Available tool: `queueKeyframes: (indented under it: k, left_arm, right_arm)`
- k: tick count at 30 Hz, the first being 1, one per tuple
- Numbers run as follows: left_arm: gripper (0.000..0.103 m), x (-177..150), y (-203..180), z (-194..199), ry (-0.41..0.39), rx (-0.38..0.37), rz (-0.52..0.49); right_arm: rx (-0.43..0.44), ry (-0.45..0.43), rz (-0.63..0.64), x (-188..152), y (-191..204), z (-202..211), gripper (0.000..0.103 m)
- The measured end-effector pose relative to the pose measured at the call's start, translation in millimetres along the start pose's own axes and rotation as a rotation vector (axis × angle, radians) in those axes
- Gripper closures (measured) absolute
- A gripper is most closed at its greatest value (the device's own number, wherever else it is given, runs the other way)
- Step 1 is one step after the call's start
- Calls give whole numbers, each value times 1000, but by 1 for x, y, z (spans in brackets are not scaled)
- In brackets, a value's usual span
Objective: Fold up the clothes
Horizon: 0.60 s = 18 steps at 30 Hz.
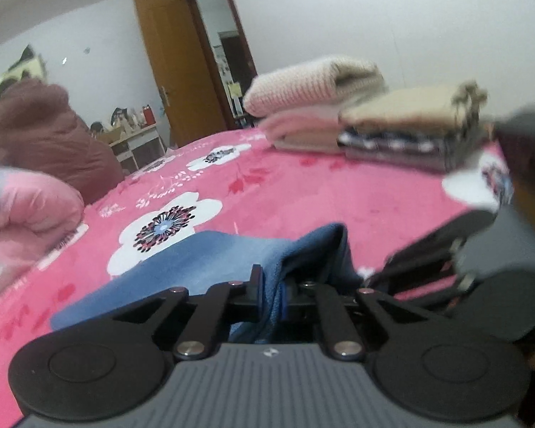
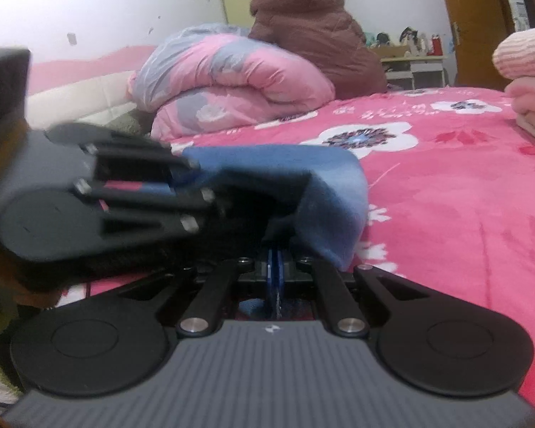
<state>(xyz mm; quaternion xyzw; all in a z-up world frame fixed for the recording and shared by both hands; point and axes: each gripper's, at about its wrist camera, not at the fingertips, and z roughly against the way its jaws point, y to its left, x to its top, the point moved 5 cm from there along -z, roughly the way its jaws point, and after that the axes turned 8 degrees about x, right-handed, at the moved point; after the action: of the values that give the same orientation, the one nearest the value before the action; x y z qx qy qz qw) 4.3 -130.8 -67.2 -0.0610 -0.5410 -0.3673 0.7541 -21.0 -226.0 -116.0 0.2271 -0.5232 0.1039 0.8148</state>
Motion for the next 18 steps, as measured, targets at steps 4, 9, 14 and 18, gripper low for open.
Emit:
queueKeyframes:
  k: [4,9,14,18]
  left_arm:
    - [95,-5,7,-1,10,-49,61]
    - [95,-17,15,-5,24,-107,131]
    - [94,-24,18,-8,34,-133,171]
    - [94,-26,19,-9,35,-134,190]
  right_arm:
    - [-41,3,-11,3,0,-13,103]
    - [-108,-48,-52,-1,0,-21,103]
    - [-43,-64,-84,-5,-1,-3,96]
    - [33,-100,-79,-5,1,26,68]
